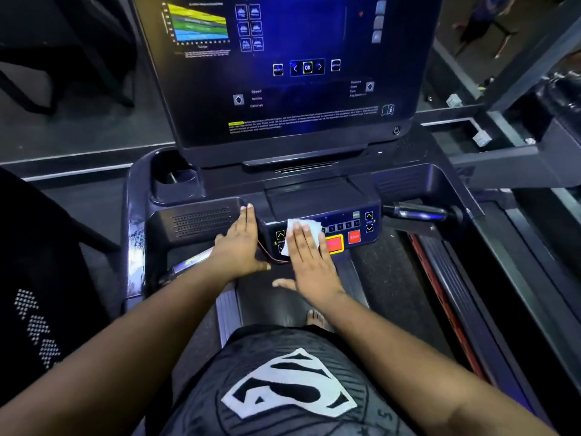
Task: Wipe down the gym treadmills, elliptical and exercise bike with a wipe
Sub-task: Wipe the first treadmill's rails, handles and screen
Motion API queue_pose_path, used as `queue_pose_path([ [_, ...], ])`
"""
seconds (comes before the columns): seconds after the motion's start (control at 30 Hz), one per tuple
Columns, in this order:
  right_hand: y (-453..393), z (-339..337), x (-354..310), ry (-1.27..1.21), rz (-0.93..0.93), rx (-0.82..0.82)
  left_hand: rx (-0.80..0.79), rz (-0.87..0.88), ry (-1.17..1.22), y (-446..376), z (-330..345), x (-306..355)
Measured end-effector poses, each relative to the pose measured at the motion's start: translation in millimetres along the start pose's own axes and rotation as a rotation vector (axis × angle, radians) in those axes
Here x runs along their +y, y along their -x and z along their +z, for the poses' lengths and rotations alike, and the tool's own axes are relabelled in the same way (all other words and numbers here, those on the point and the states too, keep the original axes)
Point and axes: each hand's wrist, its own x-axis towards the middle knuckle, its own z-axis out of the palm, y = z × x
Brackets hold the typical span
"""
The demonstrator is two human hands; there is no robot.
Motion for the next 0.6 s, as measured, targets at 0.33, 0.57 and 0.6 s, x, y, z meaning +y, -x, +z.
queue_pose_path([
  [0.33,-17,-17,11,0.075,0.007,-0.026,0.007,0.01,0.003,3,-2,1],
  [0.57,7,-9,17,-0.036,0.08,-0.081,0.075,-0.053,0.031,4,3,8],
  [0.6,2,-9,14,-0.031,0.023,-0.06,0.097,-0.053,0.033,4,4,8],
])
